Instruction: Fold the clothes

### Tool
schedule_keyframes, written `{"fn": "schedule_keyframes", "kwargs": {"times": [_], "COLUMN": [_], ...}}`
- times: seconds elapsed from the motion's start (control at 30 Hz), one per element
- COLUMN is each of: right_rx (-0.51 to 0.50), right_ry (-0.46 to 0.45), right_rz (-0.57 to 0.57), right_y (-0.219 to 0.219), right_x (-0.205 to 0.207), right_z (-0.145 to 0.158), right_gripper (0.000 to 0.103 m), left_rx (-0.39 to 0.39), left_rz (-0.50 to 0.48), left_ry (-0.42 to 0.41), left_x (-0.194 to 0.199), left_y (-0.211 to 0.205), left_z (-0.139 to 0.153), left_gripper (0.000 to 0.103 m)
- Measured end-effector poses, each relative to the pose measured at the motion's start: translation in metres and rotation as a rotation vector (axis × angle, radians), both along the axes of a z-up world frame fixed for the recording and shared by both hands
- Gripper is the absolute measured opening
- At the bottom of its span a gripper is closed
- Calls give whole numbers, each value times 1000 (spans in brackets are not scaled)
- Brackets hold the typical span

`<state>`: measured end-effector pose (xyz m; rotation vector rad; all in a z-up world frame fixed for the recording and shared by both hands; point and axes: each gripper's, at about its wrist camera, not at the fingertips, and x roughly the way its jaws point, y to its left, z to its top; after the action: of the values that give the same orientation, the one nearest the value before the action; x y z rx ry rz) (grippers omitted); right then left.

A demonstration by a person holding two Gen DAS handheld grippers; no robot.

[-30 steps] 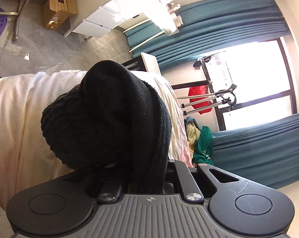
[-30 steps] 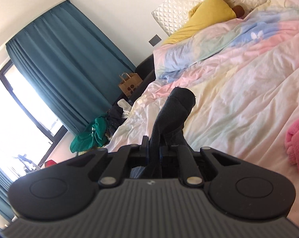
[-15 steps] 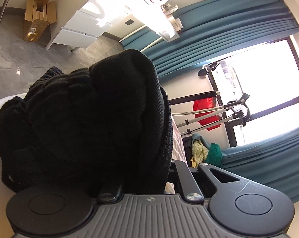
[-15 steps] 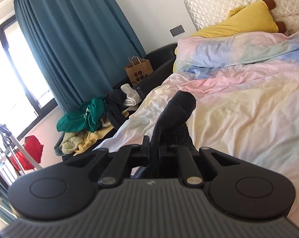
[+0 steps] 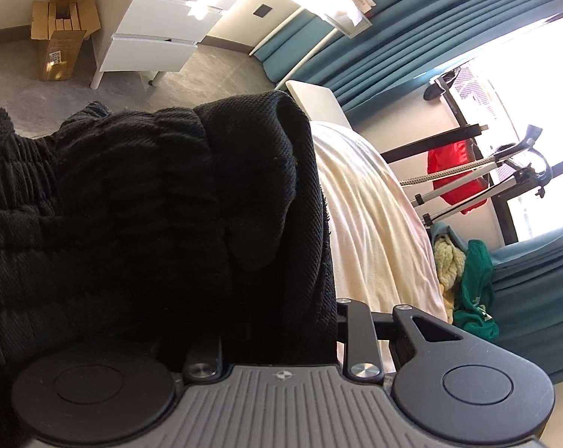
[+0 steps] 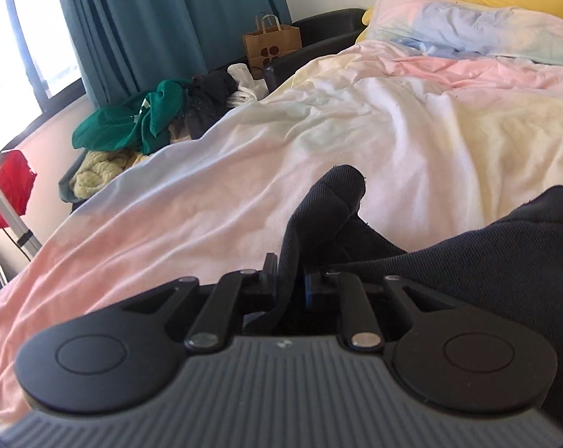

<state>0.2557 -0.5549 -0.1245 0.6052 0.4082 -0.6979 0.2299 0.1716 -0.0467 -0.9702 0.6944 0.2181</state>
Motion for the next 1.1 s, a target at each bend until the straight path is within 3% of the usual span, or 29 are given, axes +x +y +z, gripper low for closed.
{"fn": "schedule_keyframes", "kwargs": {"times": [0.07,0.13,0.17,0.23,0.43,0.63,0.77,0.87,0.97,1.1], "right_rx": [58,105,112,122,248,460,520,558,613,615], "right_ry": [-51,-116,-145,-196,-235,-228,-284,-275,-285,-311], "right_rz": [8,15,13,9,3,12,80,122,152,194], "right_y": [-2,1,4,12,33,35,37,47,56,60], "right_x": [-13,-33,-47,-75,-165,-226,-245,-249,-244,-237], "right_z": [6,16,20,29,34,24,24,16,13,15], "right_gripper": [31,56,62,77,78,79,79,79,79,79], "left_rx": [18,35,42,57,43,116,101,90,81,79], "left_rz": [-29,-59,-77,-113,-79,-25,11,35,34,1], "left_ry": [-38,-74,-91,-115,-141,-87,-93,-100,-129,-120], "left_x": [-13,-29,-39,-61,-146,-228,-297,-346,-363,-354], "left_y": [-2,-6,-8,-11,-6,21,58,84,91,78], "left_z": [9,20,25,33,40,42,42,42,44,42], "left_gripper": [55,67,75,79,83,85,88,88,89,89]}}
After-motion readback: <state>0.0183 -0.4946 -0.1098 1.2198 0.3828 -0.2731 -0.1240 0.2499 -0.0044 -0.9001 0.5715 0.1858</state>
